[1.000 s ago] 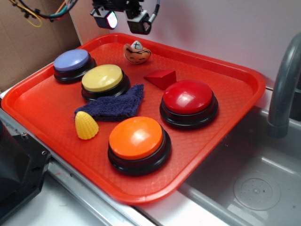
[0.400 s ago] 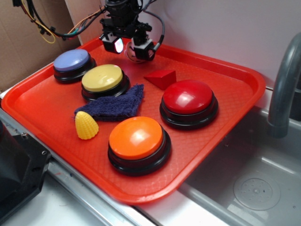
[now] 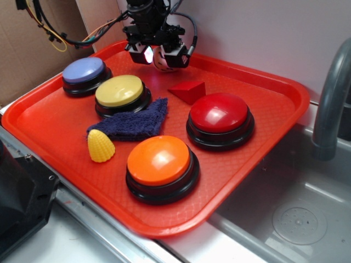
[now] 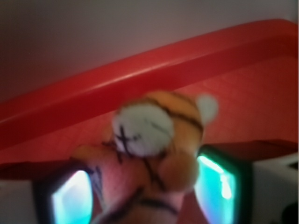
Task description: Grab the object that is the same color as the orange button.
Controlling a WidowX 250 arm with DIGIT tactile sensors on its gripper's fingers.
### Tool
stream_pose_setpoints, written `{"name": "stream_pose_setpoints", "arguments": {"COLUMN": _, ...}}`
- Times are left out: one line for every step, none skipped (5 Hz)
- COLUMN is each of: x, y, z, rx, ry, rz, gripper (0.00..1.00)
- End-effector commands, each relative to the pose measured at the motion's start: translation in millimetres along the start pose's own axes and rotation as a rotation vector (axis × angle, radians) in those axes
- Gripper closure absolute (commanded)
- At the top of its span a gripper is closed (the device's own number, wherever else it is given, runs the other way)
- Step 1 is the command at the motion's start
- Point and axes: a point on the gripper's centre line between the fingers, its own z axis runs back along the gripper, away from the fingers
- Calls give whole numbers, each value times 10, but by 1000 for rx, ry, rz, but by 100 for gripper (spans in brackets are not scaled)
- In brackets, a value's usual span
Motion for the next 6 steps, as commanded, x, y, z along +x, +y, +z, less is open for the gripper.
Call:
{"name": "stream_pose_setpoints", "arguments": {"x": -61, "y": 77, "z": 188, "rx": 60, "ry": -28, "rz": -23, "gripper": 100}}
{"name": "stream_pose_setpoints", "arguments": {"x": -240, "y": 187, "z": 734, "rx": 104, "ry": 0, "rz": -7, "gripper": 100}}
{"name": "stream_pose_setpoints", "arguments": {"x": -557, "y": 240, "z": 1342, "rx": 133, "ry": 68, "rz": 5, "gripper": 100}}
{"name": "stream_pose_setpoints", "arguments": {"x": -897, "y": 235, "z": 1903, "rx": 128, "ry": 149, "rz": -68, "gripper": 100}}
{"name": "stream_pose_setpoints", "arguments": {"x": -1175, "y": 137, "z": 2164, "rx": 120, "ry": 167, "rz": -235, "gripper": 100}}
{"name": "stream_pose_setpoints", "arguments": {"x": -1278, "y": 99, "z": 2290, "rx": 71, "ry": 234, "rz": -332, "gripper": 100}}
